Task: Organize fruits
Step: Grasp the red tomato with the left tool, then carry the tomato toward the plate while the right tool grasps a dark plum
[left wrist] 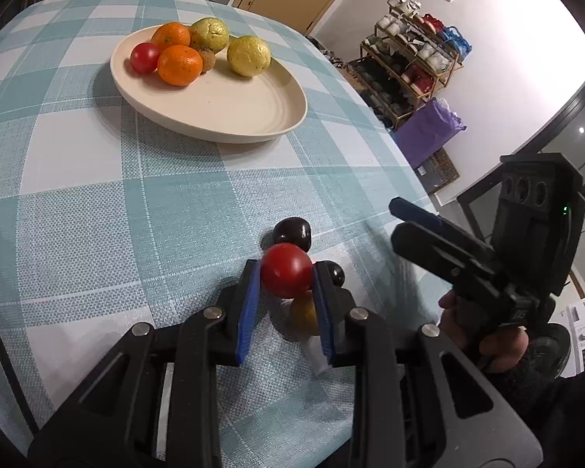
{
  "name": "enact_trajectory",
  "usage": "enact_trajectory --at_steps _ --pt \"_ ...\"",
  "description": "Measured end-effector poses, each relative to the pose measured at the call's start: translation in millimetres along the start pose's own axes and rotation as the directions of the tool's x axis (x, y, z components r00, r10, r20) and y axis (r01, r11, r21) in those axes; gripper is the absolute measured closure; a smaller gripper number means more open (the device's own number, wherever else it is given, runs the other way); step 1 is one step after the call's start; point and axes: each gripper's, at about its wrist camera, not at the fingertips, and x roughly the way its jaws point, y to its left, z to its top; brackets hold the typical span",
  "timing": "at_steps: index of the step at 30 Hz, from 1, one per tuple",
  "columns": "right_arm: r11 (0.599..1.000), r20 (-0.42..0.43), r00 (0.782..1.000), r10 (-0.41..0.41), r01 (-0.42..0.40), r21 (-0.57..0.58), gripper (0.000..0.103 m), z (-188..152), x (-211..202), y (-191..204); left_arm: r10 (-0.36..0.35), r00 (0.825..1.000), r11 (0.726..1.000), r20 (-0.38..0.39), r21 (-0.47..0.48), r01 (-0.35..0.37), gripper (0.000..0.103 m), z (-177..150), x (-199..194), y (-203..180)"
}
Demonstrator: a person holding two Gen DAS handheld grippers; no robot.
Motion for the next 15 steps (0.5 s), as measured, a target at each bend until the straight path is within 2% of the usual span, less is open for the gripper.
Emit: enact_trajectory --at_steps 6,8,15 --pt "1.000 -0.011 1.000 -0.004 0.004 -0.009 0.000 0.8 4.1 3.7 -0.001 1.000 1.000 0.025 -0.004 0.001 0.081 1.0 -7.4 3.5" --pt "1.000 -0.017 1.000 -0.002 0.002 -0.005 0.000 1.3 5.9 4.0 -0.001 0.999 1.000 0.032 -0.008 0.002 0.089 1.0 -10.7 5.5" --pt "1.000 -0.043 0.999 0.020 -0.020 -0.005 0.000 1.8 15.6 9.8 -0.031 0.999 0.998 0.036 -0.044 0.033 0.089 -0.7 -13.6 14.4"
